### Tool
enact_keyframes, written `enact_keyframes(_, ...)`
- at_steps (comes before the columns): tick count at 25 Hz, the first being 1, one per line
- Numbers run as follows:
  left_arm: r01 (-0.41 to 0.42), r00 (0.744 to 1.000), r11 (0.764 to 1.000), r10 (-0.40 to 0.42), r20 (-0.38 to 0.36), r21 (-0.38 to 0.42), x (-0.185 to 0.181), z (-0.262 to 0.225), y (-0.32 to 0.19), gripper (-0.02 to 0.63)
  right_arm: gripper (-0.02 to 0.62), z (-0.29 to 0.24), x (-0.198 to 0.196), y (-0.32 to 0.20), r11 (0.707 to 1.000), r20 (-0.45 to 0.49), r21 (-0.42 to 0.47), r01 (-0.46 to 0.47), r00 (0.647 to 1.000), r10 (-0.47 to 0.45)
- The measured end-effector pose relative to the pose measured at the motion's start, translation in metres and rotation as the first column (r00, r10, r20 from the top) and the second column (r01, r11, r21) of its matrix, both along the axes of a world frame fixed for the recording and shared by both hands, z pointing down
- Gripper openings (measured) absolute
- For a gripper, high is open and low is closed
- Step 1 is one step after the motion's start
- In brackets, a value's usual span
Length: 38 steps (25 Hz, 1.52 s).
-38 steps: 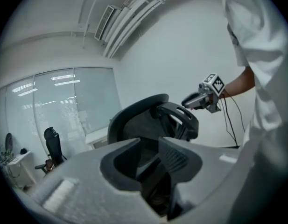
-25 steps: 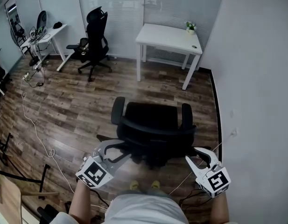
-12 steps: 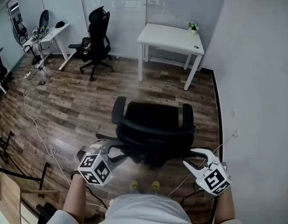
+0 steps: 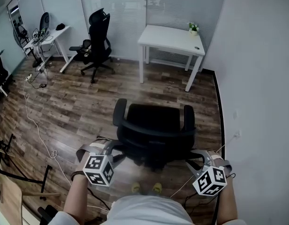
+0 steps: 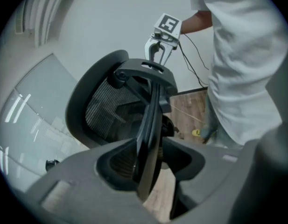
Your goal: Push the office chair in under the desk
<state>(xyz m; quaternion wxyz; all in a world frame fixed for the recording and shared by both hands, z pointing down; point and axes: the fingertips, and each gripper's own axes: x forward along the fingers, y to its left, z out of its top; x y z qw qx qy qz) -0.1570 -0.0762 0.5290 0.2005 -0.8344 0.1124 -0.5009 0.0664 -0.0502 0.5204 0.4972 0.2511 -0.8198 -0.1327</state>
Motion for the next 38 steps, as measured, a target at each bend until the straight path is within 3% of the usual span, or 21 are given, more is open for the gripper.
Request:
enact_keyframes(9,-0.011,0.997,0.999,0.008,0.077,0.035,-0.001,0.014,-0.007,0.150,0.132,0.009,-0.004,-0.001,1.000,-0.024,-0.002,-0.005,1.000,0.005)
enact_keyframes(18,-0.024,0.996,0.998,0.020,0.083,0.050,0.000,0.017,-0.011,0.147,0.132,0.018,-0.007,-0.005,1.000,-0.101,-0.020,0.022,0.995,-0.024)
enact_keyframes(29,-0.076,0.994,0.993,0.069,0.089,0.085,0.001,0.018,-0.016,0.143,0.146,0.023,-0.009,-0.011,0.995,-0.080,-0.098,-0.029,0.997,0.021)
enact_keyframes(38,-0.098,0.991,0.990,0.088,0.098,0.100,-0.001,0.019,-0.045,0.140,0.153,0.023,-0.012,-0.036,0.995,-0.076,-0.066,-0.069,0.995,0.064)
